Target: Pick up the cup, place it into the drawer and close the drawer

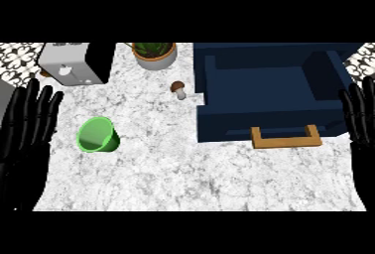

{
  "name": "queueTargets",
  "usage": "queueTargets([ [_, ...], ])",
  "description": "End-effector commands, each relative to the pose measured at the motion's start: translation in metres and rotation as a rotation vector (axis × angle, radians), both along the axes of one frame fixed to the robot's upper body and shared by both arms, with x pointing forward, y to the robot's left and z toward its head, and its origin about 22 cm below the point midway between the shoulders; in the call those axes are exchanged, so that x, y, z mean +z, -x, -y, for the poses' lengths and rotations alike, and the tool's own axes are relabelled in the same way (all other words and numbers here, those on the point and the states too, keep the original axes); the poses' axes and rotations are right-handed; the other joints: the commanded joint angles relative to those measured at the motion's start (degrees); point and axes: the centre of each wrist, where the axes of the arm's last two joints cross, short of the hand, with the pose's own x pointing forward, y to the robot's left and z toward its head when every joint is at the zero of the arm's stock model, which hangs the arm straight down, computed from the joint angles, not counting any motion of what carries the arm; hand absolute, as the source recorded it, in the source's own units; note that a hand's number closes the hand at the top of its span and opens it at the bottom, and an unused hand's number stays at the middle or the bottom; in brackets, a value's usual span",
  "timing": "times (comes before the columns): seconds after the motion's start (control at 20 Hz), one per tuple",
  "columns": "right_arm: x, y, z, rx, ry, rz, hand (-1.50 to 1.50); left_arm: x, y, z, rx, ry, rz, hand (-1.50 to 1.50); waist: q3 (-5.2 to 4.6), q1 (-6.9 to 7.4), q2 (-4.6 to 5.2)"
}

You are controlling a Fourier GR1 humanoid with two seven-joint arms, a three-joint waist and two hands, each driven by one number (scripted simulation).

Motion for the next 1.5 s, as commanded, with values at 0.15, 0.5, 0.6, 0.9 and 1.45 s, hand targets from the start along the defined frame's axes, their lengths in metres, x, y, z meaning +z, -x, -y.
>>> queueTargets([
  [0.15, -0.008, -0.006, 0.006, -0.011, -0.062, 0.001, -1.5, -0.004, -0.033, 0.013, -0.02, 0.009, -0.023, -1.5, -0.72, 1.99, -1.06],
  [0.5, -0.006, -0.007, -0.001, 0.063, 0.041, -0.079, -1.5, -0.039, -0.015, -0.001, -0.01, 0.248, -0.184, -1.5, -0.74, 2.32, -1.08],
  [0.6, -0.008, -0.006, -0.005, 0.056, 0.026, -0.069, -1.5, -0.054, -0.021, -0.005, -0.008, 0.254, -0.193, -1.5, -0.73, 2.22, -1.09],
  [0.9, -0.009, -0.015, 0.0, 0.062, 0.054, -0.081, -1.5, -0.078, -0.02, -0.024, 0.043, 0.279, -0.242, -1.5, -0.74, 2.25, -1.09],
  [1.45, -0.011, -0.008, 0.023, 0.068, 0.046, -0.067, -1.5, -0.146, -0.037, -0.07, 0.237, 0.219, -0.352, -1.5, -0.76, 1.75, -1.03],
])
